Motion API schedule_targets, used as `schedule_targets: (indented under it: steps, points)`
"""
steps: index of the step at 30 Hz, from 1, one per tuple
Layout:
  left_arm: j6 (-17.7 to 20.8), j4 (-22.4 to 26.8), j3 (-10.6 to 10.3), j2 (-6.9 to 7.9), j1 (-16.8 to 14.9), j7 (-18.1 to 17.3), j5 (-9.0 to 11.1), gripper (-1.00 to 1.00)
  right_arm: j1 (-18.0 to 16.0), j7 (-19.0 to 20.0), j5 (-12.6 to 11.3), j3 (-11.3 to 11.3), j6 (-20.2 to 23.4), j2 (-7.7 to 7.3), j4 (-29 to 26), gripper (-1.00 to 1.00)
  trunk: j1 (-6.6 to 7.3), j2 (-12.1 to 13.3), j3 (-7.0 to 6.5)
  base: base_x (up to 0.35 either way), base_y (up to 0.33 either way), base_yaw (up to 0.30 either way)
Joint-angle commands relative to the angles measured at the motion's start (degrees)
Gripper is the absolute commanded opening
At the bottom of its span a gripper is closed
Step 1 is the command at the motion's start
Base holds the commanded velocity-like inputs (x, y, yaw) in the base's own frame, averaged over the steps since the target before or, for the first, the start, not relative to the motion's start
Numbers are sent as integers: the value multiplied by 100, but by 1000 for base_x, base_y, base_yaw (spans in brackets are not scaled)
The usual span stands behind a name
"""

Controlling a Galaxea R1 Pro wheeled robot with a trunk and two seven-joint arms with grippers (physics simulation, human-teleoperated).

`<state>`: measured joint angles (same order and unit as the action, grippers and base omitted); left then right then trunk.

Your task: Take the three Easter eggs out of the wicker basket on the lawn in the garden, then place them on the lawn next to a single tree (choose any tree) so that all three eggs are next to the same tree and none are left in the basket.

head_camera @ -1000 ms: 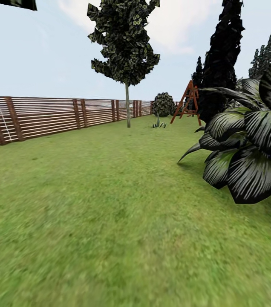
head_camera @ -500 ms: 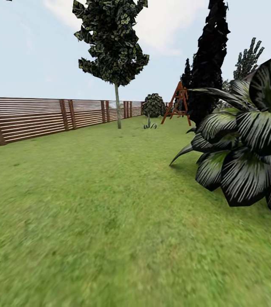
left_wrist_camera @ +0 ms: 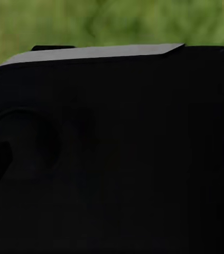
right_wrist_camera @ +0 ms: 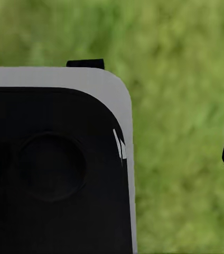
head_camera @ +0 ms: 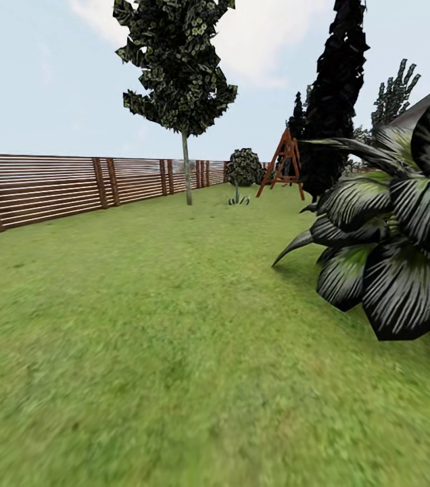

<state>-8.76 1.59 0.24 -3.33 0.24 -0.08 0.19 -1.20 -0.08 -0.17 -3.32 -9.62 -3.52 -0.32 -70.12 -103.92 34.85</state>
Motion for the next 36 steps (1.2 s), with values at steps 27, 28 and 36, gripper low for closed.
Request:
schedule_targets:
  steps: [27, 28, 36]
  points:
    - [-17, 8, 5, -1, 2, -5, 14, 100, -3, -1, 6, -23, -22, 0, 5, 100, -3, -2, 5, 334, 74, 0]
    - [-16, 8, 6, -1, 2, -4, 14, 100, -3, -1, 6, -22, -22, 0, 5, 100, -3, -2, 5, 334, 4, 0]
    - [-20, 8, 7, -1, 2, -9, 13, 100, -3, -1, 6, -22, -22, 0, 5, 100, -3, -2, 5, 334, 1, 0]
